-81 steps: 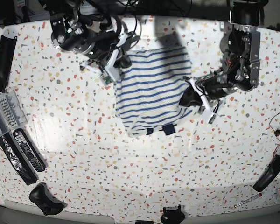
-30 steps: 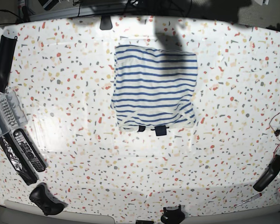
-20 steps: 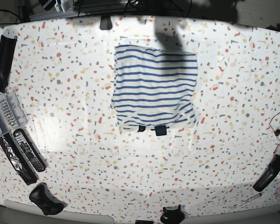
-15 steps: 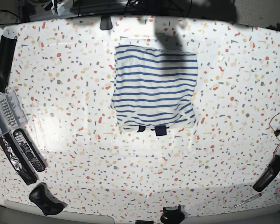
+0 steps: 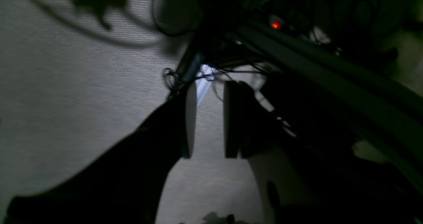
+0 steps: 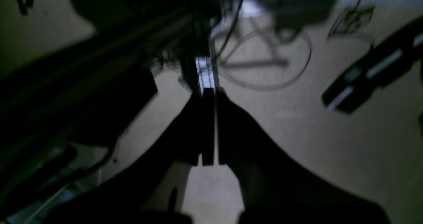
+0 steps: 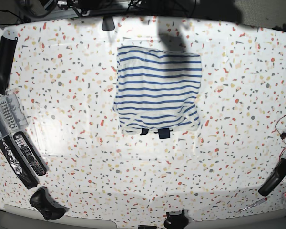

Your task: Layout the t-shirt on the table in an organized manner, then fold the t-shirt properly

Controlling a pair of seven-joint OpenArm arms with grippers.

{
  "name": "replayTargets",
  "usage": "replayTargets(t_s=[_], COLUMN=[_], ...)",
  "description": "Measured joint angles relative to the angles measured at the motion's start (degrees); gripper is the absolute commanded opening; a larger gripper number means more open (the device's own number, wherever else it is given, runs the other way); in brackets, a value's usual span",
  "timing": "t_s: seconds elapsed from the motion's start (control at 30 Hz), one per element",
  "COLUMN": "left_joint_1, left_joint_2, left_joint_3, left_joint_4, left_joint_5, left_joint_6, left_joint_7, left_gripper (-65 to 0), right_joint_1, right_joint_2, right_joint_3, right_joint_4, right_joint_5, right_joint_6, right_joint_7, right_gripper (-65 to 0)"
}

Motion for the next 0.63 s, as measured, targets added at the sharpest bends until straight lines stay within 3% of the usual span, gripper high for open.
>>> replayTargets(t_s=[0.1,0.17,0.3,0.53,0.63], left_joint_1=[-0.2,-0.9,-2.1,-2.1,-2.3], left_joint_2=[2.6,3.9,5.3,4.1,4.1], left_joint_3=[0.0,0.0,0.0,0.0,0.0], left_joint_4=[-0.1,0.0,0.1,0.1,0.1], left_joint_5=[0.0,4.1,7.0,7.1,11.1], left_joint_6=[2.1,2.8,4.5,5.4,7.1], left_joint_7=[-1.8,-1.8,-2.3,-3.1,-3.3], left_gripper=[-51.8,-51.8,-51.8,-51.8,-51.8], right_joint_1=[0.0,0.0,-0.2,0.0,0.0], right_joint_2=[-0.9,-1.5,-2.1,-1.8,-1.9], right_joint_3=[-1.3,-1.5,-1.5,-1.5,-1.5], right_joint_4=[0.0,0.0,0.0,0.0,0.0], right_joint_5=[-4.3,-5.4,-5.4,-5.4,-5.4], right_joint_6=[-2.0,-2.6,-2.7,-2.7,-2.7], right_joint_7=[3.1,3.5,3.5,4.4,4.6], right_gripper=[-55.9,-52.2,-51.7,-51.7,-51.7])
